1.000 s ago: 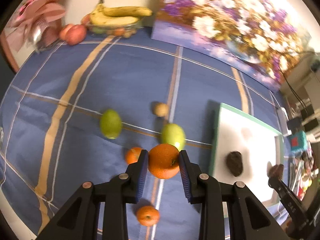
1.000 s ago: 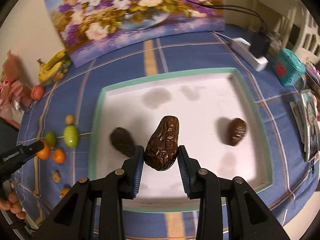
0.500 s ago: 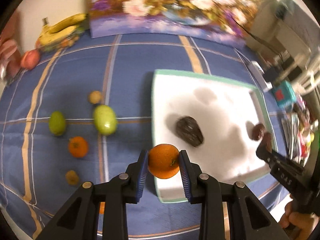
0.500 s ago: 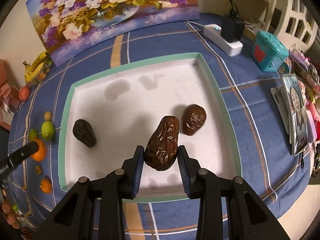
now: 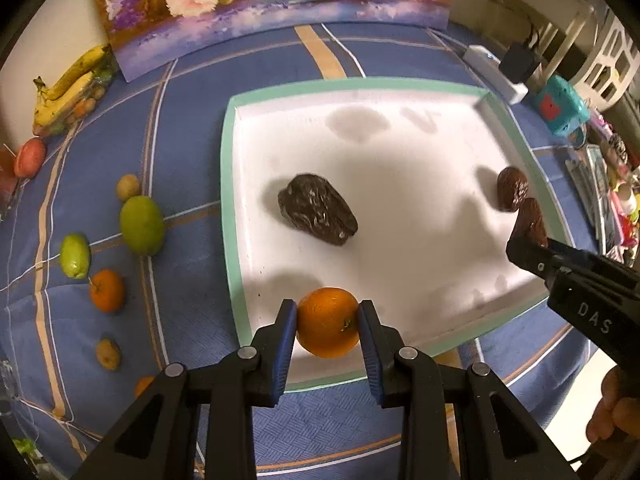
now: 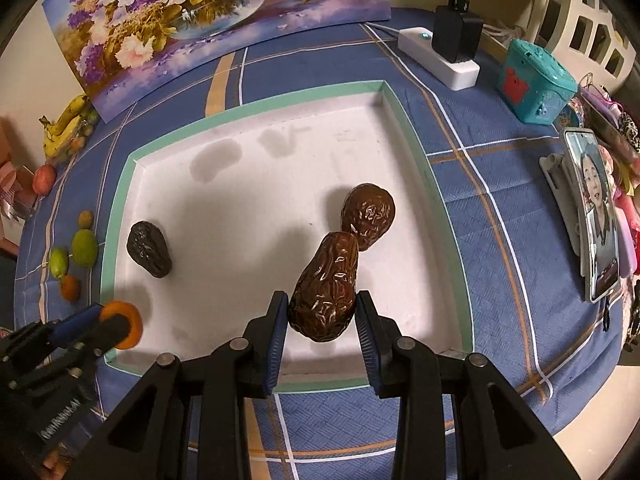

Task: Organize fruits
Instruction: 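Carry the orange and the date over the white tray with both tools, then open both tools to release the orange and the date in the tray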

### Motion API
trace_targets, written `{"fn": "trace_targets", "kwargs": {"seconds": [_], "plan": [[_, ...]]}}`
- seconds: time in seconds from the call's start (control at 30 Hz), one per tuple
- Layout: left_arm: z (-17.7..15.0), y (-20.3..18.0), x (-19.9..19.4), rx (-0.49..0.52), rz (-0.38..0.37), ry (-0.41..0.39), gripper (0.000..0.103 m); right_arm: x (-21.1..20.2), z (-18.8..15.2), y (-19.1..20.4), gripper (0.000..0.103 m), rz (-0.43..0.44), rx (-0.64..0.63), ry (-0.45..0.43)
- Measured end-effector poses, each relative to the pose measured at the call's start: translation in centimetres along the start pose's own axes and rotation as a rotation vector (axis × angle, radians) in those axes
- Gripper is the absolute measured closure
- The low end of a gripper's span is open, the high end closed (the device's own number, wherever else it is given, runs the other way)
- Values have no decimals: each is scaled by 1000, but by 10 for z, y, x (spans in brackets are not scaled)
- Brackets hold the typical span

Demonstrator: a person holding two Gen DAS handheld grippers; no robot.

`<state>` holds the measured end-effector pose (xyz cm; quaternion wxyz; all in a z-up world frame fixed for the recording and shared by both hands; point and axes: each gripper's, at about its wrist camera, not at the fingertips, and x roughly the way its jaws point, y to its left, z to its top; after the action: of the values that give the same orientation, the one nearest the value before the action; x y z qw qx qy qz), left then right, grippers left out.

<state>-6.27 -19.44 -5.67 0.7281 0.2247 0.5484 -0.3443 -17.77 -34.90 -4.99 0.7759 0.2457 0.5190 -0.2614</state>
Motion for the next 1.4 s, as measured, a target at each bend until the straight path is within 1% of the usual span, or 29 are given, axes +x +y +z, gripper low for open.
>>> {"fn": "trace_targets", "kwargs": {"seconds": [0.13, 0.37, 0.53, 0.67, 0.83, 1.03, 1.27, 1.37, 1.4], "plan": [[-4, 0, 9, 3, 12, 28, 70, 6, -2, 1, 67, 0, -6, 21], [-6, 0, 9, 2, 5, 23, 70, 27, -7, -2, 67, 0, 2, 88], [-5, 2, 9, -4, -4, 30, 68, 30, -9, -4, 67, -7, 9, 96], [-4, 4, 7, -11, -18, 38, 68, 26, -8, -2, 67, -7, 5, 88], [0, 12, -5, -24, -26, 12, 65, 17, -8, 2, 67, -5, -1, 63], [4, 26, -15, -67, -39, -11, 64, 5, -6, 2, 67, -7, -7, 32], [8, 52, -21, -150, -21, -29, 63, -3, 0, 4, 67, -3, 3, -2], [8, 64, -24, -185, 1, -43, 57, -9, -1, 3, 67, -1, 7, -22], [9, 68, -25, -194, 7, -45, 56, -10, 0, 3, 67, 0, 8, -27]]}}
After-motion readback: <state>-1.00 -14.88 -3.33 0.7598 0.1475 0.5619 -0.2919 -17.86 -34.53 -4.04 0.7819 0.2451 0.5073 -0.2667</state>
